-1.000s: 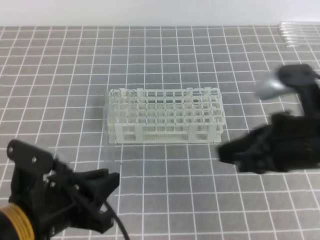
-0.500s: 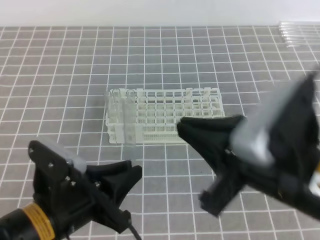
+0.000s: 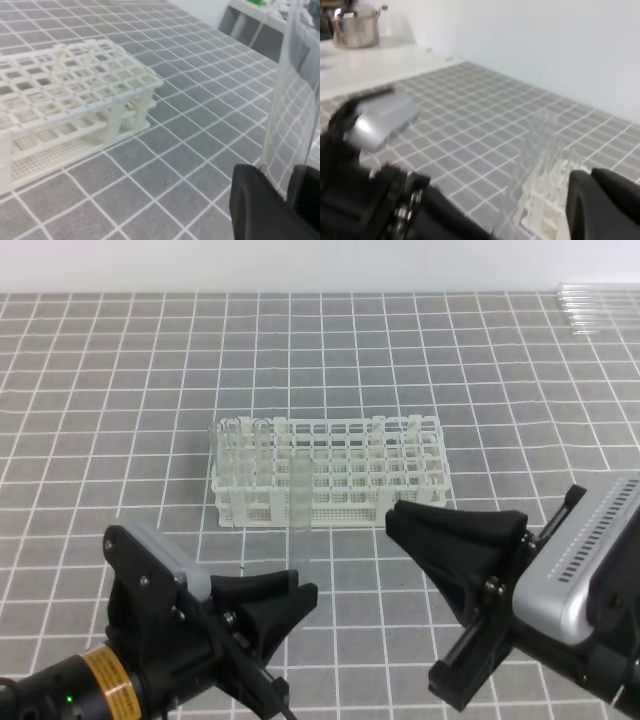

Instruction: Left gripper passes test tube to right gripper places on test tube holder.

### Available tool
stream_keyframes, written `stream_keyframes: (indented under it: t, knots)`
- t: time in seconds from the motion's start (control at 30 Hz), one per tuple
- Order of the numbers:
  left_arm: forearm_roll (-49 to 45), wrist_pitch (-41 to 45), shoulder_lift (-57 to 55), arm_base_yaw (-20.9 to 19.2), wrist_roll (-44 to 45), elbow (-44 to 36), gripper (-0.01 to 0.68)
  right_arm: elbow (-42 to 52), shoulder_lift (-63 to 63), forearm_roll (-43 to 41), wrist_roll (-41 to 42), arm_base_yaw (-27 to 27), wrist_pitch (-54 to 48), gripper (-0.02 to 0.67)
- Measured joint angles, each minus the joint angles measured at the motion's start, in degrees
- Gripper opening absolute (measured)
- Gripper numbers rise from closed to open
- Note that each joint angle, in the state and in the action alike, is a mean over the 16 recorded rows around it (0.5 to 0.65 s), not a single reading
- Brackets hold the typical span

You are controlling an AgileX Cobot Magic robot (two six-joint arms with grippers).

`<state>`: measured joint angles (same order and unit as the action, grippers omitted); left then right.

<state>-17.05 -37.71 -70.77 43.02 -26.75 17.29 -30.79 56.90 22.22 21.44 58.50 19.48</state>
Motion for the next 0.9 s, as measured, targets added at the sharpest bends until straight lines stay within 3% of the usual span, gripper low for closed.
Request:
stream_keyframes:
  t: [0.13,0.53,0.67,0.9]
  knots:
    - [-1.3,-1.5,-0.9,0.0,0.2,0.0,0.064,-0.5,0.7,0.2,-1.2,0.0,1.1,0.088]
    - [-1.9,-4.2,-1.7,0.0,1.2,0.0,0.064,-4.8,6.6,-0.1,-6.0,0.0,3.6,0.382]
    - [-1.9,-5.1,-1.7,0.0,1.6,0.0,0.058,-6.5,9.7,-0.1,-7.2,0.0,4.5,0.427]
    - [-1.9,-6.2,-1.6,0.0,2.1,0.0,0.04,-8.3,14.4,-0.1,-9.0,0.0,7.4,0.439]
